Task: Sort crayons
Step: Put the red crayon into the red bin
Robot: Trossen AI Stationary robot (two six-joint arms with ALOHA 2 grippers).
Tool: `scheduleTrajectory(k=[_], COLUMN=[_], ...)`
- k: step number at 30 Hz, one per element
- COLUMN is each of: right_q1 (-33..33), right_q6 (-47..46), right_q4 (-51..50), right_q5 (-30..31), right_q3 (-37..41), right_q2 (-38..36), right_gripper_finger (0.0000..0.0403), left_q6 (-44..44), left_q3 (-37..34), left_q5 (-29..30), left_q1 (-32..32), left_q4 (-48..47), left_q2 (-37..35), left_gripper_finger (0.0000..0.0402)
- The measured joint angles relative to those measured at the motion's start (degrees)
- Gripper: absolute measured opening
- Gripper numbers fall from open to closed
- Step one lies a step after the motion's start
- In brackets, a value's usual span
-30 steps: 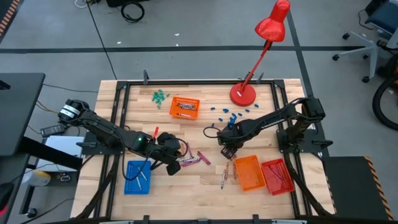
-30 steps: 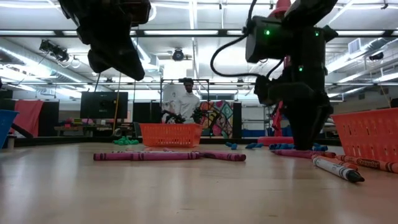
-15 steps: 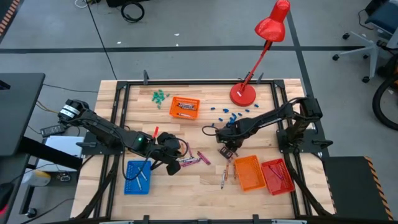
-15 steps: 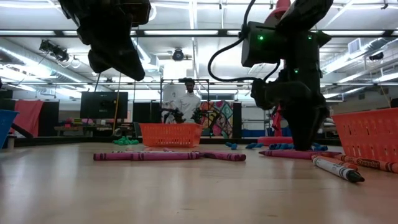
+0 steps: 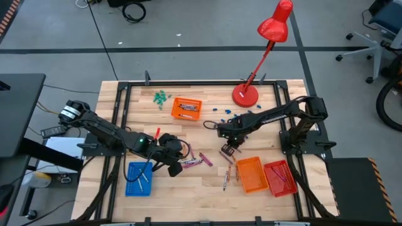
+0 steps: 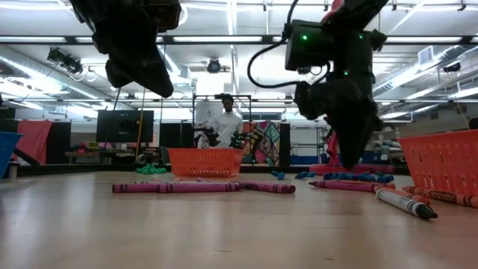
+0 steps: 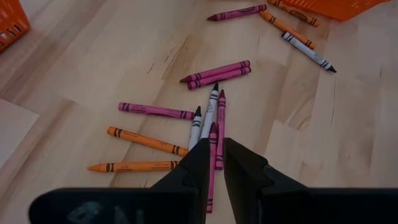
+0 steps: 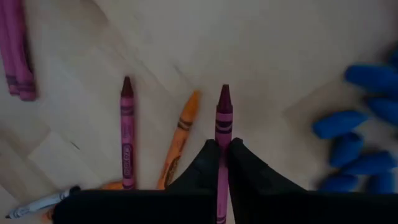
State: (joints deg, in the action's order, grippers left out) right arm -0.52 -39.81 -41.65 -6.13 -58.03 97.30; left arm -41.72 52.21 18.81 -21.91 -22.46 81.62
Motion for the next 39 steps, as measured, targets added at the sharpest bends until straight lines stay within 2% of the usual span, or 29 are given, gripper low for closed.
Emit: scheduleTrajectory(k=[5, 9, 16, 20, 24, 28, 33, 39], right_q1=[-1.41, -1.66, 2.75, 9.05, 17.54, 26.16, 36.16, 43.98], right_q6=[1.11, 2.67, 0.03, -8.26, -20.58, -33.65, -47.60, -58.41], right_q4=[-3.60, -10.38, -20.50, -22.25, -22.35, -22.59, -22.05, -14.06], right_q5=[-0.98, -3.69, -6.14, -3.41, -1.09, -1.66, -4.15, -6.05], right_q3=[-2.87, -5.98, -7.29, -3.88, 0.57, 4.84, 8.78, 13.08], right_q2=[-1.21, -3.14, -11.19, -17.52, -24.02, -28.73, -30.95, -30.76], right_gripper_finger=[0.0021, 0.0023, 0.0026, 0.0026, 0.0027, 0.0027, 0.0027, 0.0030], left_q6=[0.56, 0.46, -0.15, -0.15, 0.90, 2.06, 2.10, 2.10], left_q3=[0.02, 0.02, 0.00, 0.00, 0.00, 0.00, 0.00, 0.00], left_q5=[-0.01, 0.00, -0.02, -0.02, 0.00, -0.01, 0.00, -0.01], left_q1=[0.22, 0.18, 0.15, 0.15, 0.15, 0.40, 0.55, 0.55], left_q4=[0.00, -0.02, -0.04, -0.06, -0.07, -0.07, -0.09, -0.11], left_q2=[0.00, 0.00, 0.00, 0.00, 0.00, 0.00, 0.00, 0.00], left_gripper_finger=[0.0052, 0.0052, 0.0052, 0.0052, 0.0052, 0.0052, 0.0052, 0.0052])
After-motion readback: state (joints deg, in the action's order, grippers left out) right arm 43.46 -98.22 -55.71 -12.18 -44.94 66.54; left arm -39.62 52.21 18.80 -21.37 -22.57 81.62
